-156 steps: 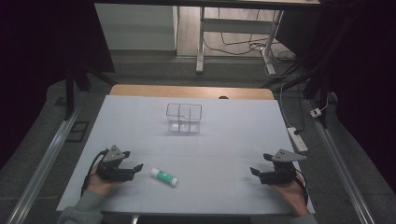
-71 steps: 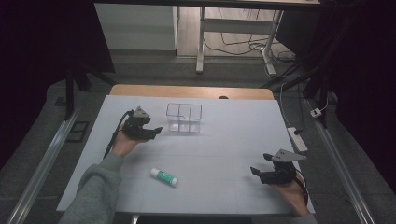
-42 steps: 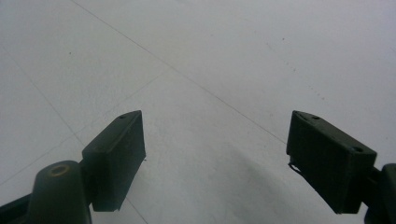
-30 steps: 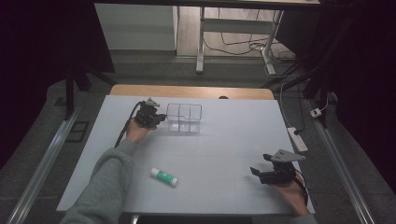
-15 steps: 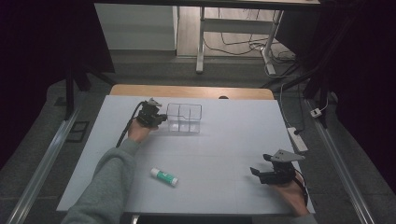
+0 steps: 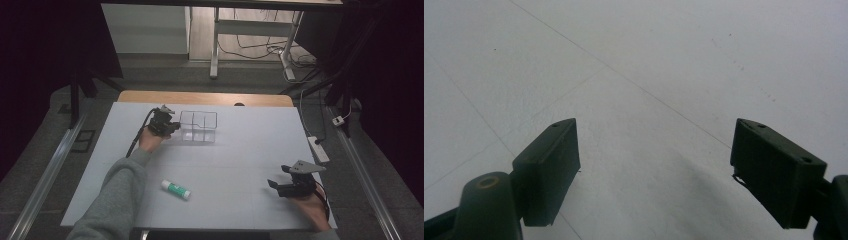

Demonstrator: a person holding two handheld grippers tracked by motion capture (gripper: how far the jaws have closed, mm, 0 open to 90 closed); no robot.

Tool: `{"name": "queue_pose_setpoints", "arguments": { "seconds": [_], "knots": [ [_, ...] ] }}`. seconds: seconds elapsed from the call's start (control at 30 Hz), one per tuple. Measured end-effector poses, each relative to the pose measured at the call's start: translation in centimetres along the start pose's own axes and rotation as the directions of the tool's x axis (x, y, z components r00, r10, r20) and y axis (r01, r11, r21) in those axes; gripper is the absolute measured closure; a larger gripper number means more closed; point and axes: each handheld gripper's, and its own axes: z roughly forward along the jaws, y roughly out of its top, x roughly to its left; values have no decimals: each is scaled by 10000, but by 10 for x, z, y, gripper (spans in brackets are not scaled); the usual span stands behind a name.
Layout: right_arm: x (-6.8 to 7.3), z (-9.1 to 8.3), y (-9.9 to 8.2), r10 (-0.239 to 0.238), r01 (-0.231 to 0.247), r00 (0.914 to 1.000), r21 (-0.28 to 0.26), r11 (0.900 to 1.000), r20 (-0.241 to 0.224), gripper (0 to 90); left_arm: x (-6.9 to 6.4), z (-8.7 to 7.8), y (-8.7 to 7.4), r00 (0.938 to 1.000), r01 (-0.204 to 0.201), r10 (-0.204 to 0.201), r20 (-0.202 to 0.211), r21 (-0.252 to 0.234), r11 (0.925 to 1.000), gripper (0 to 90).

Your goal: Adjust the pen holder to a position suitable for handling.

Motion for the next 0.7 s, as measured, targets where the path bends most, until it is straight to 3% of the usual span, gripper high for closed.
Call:
{"name": "queue_pose_setpoints", "arguments": {
  "seconds": [0.3, 0.43, 0.7],
  "knots": [
    [0, 0, 0, -8, 8, 10000, 15, 10000, -9, 189, -13, 6, 6, 9988, -383, 382, 306, 27, 9993, 889],
    [0, -1, 0, -23, 23, 10000, 36, 10000, -2, 189, -20, 7, 9, 9970, -748, 746, 205, 101, 9971, 889],
    [0, 0, 0, -24, 24, 10000, 36, 10000, 7, 189, -26, 13, 16, 9968, -748, 745, 278, 76, 9972, 889]
  ]
}}
